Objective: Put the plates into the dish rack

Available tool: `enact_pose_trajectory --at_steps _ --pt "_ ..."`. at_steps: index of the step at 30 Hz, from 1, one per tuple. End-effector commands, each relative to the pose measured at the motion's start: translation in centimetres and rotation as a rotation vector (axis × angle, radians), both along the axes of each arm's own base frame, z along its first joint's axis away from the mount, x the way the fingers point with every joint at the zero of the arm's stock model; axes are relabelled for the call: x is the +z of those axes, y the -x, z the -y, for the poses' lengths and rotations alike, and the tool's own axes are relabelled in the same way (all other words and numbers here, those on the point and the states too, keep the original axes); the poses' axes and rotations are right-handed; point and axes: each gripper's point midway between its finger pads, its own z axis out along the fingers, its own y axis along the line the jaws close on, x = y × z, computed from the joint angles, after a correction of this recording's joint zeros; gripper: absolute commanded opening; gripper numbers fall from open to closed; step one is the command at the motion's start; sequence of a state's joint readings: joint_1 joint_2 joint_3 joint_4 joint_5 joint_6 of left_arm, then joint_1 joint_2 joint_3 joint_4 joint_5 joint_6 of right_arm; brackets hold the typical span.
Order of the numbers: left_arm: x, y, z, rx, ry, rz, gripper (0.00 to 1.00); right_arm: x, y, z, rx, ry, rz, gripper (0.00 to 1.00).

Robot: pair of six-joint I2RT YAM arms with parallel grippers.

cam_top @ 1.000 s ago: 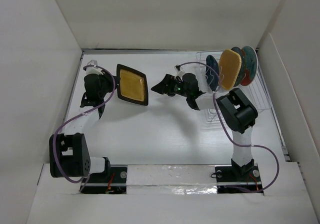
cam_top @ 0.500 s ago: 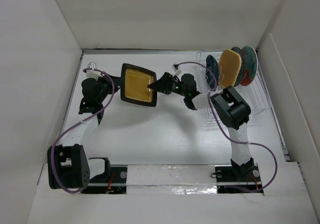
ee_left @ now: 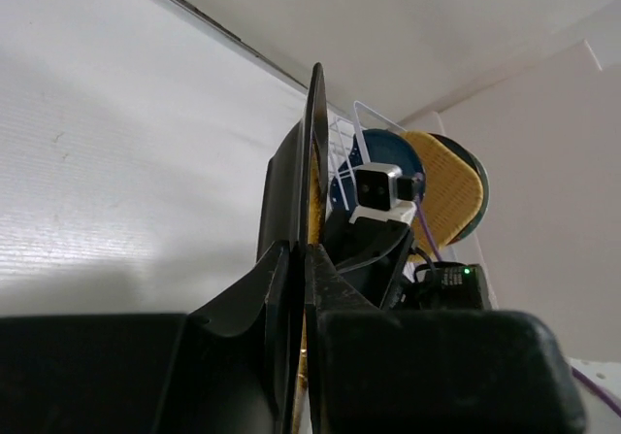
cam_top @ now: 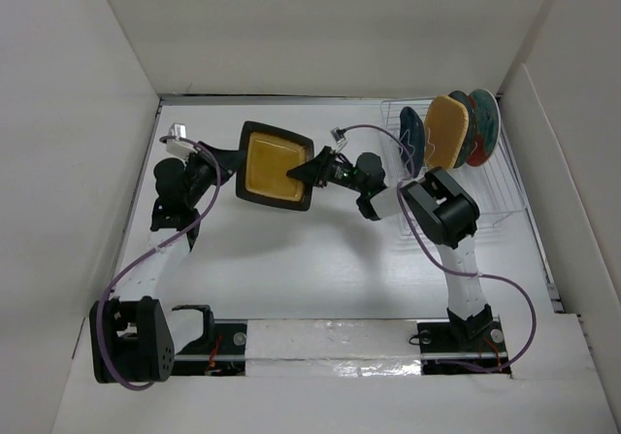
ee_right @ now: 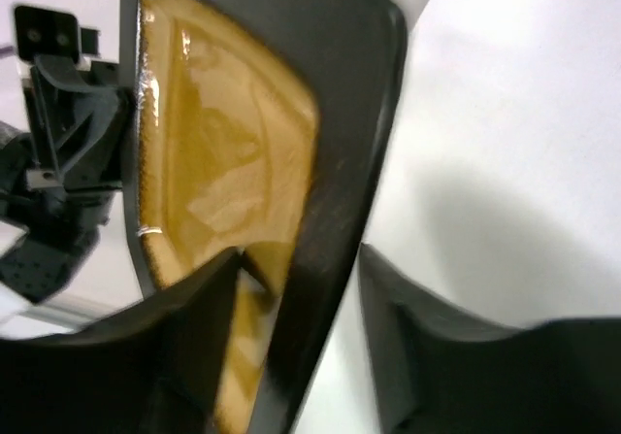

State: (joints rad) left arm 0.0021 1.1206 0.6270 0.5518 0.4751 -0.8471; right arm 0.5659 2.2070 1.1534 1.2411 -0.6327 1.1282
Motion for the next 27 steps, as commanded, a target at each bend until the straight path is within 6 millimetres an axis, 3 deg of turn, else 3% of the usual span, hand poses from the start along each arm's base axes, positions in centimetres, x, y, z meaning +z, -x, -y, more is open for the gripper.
enact_pose_trajectory --at_steps 1,2,4,5,7,8,10,11,12,14,15,17,22,27 --pt "6.1 1.2 0.2 -0.02 0.035 0.217 0.0 7.4 2.8 0.7 0.024 -0.136 0.213 0.43" --pt "5.9 1.2 0.1 -0.012 0.027 0.212 0.0 7.7 3.0 0.9 0.022 -0.136 0.222 0.29" --pt "5.6 1.3 -0.1 -0.003 0.001 0.2 0.0 7.9 3.5 1.3 0.015 -0.127 0.231 0.15" --pt "5.5 1.3 -0.2 0.005 -0.01 0.199 0.0 9.2 3.9 1.6 0.01 -0.131 0.266 0.07" --pt "5.4 1.5 -0.4 0.018 -0.03 0.187 0.0 9.2 3.9 2.3 -0.02 -0.109 0.265 0.0" --pt "5.3 1.5 -0.7 0.033 -0.048 0.19 0.0 10.5 4.1 2.7 -0.04 -0.105 0.306 0.0" --pt "5.0 1.8 -0.9 0.044 -0.066 0.177 0.04 10.5 4.2 3.3 -0.075 -0.073 0.295 0.0" --pt "4.9 1.9 -0.9 0.041 -0.08 0.179 0.14 10.9 4.3 3.5 -0.088 -0.063 0.314 0.0" --pt "4.8 2.1 -0.9 0.036 -0.084 0.175 0.19 12.7 4.8 4.1 -0.103 -0.076 0.343 0.0" --pt "4.8 2.5 -0.6 0.017 -0.098 0.168 0.35 13.0 4.1 5.4 -0.171 -0.035 0.357 0.0" --pt "4.7 2.6 -0.7 0.014 -0.117 0.167 0.39 15.2 4.6 6.2 -0.198 -0.04 0.401 0.0" --pt "5.0 2.9 -0.9 0.027 -0.136 0.167 0.49 14.9 3.2 7.3 -0.308 0.079 0.408 0.0" --pt "5.7 4.0 -0.7 0.05 -0.189 0.207 0.54 19.5 3.3 10.7 -0.464 0.138 0.475 0.0" --pt "5.9 5.1 -0.5 0.049 -0.197 0.233 0.54 22.2 1.9 14.5 -0.633 0.18 0.507 0.0"
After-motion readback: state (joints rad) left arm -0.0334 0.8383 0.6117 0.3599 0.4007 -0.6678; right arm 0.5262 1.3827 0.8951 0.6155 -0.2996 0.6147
